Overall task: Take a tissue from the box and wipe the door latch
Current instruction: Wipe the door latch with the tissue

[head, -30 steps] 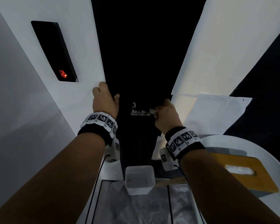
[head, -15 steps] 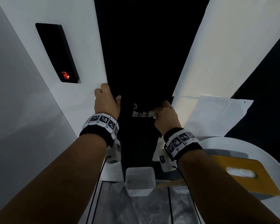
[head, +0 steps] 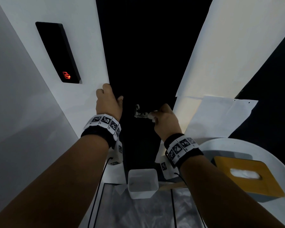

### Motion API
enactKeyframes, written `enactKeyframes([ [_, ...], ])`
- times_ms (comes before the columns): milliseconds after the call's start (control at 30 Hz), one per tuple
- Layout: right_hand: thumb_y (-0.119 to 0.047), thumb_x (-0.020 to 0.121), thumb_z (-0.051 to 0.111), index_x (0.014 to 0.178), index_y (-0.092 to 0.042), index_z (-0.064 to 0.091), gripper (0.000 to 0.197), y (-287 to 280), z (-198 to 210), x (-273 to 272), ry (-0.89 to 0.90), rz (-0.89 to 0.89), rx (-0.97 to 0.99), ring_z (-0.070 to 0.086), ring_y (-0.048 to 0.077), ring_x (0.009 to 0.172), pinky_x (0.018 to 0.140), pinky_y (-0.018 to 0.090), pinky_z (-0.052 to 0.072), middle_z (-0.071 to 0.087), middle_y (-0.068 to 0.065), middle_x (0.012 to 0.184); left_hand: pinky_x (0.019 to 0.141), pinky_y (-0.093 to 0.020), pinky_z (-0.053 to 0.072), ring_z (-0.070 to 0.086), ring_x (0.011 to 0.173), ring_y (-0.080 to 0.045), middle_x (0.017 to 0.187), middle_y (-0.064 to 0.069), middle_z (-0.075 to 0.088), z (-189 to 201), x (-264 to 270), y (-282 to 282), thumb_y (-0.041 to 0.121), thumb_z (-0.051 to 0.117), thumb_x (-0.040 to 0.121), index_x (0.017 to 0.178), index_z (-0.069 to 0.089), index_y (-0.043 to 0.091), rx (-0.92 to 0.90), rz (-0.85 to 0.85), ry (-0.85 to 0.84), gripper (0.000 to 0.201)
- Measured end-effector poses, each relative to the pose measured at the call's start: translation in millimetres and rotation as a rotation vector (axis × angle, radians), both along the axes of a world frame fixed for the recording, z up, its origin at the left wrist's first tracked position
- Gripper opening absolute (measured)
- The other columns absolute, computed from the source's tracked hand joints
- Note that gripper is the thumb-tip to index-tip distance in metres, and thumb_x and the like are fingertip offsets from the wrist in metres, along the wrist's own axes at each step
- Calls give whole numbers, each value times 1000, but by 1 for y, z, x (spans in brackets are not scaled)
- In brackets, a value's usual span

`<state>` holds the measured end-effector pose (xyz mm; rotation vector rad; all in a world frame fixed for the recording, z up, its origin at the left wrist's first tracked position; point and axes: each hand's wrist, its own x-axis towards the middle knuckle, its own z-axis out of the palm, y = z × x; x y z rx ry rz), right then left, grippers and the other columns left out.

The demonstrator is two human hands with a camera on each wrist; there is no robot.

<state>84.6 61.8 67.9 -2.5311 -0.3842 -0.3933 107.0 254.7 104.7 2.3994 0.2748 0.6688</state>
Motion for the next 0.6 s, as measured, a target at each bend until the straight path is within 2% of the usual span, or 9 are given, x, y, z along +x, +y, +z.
enactKeyframes([
  [100, 9, 75, 54, 87, -6, 74, 28, 3, -5, -10, 11, 64, 6, 59, 37, 83, 68, 30, 45, 56, 17, 97, 62, -33, 41, 57, 84, -37, 112, -21, 46, 0, 0, 0, 20, 60, 87, 115, 39, 3, 1, -3, 2, 38],
  [233, 13, 73, 54, 82, -2, 72, 25, -4, -5, -16, -61, 4, 114, 61, 36, 78, 67, 40, 55, 58, 17, 93, 63, -33, 40, 56, 85, -37, 112, -20, 46, 0, 0, -1, 19, 60, 87, 114, 40, 3, -15, 0, 4, 37],
  [300, 11, 73, 54, 82, -3, 72, 25, -8, -2, -13, -83, -41, 142, 61, 36, 77, 67, 39, 55, 58, 17, 93, 63, -33, 41, 56, 85, -36, 112, -20, 46, 0, 0, -1, 18, 60, 87, 114, 39, 3, -25, 6, 4, 37],
  [433, 10, 76, 53, 90, -6, 73, 29, -5, 0, -5, -55, -80, 143, 60, 37, 80, 69, 32, 51, 56, 18, 97, 64, -37, 45, 57, 85, -37, 112, -20, 46, 0, 1, -2, 18, 60, 87, 114, 39, 4, -33, 11, 8, 37],
  [533, 5, 80, 53, 95, -4, 73, 27, 7, 1, -9, 11, 20, 42, 59, 37, 90, 74, 38, 53, 59, 18, 102, 65, -37, 45, 57, 84, -37, 112, -20, 46, -1, 1, -2, 18, 60, 87, 114, 40, 4, -31, 11, 5, 37],
  [600, 3, 79, 53, 96, -5, 73, 27, 9, 6, -13, -19, 35, 25, 59, 38, 94, 74, 42, 53, 65, 17, 101, 64, -35, 44, 56, 85, -36, 112, -20, 46, -1, 1, -2, 18, 60, 87, 114, 40, 4, -36, 7, 7, 37],
])
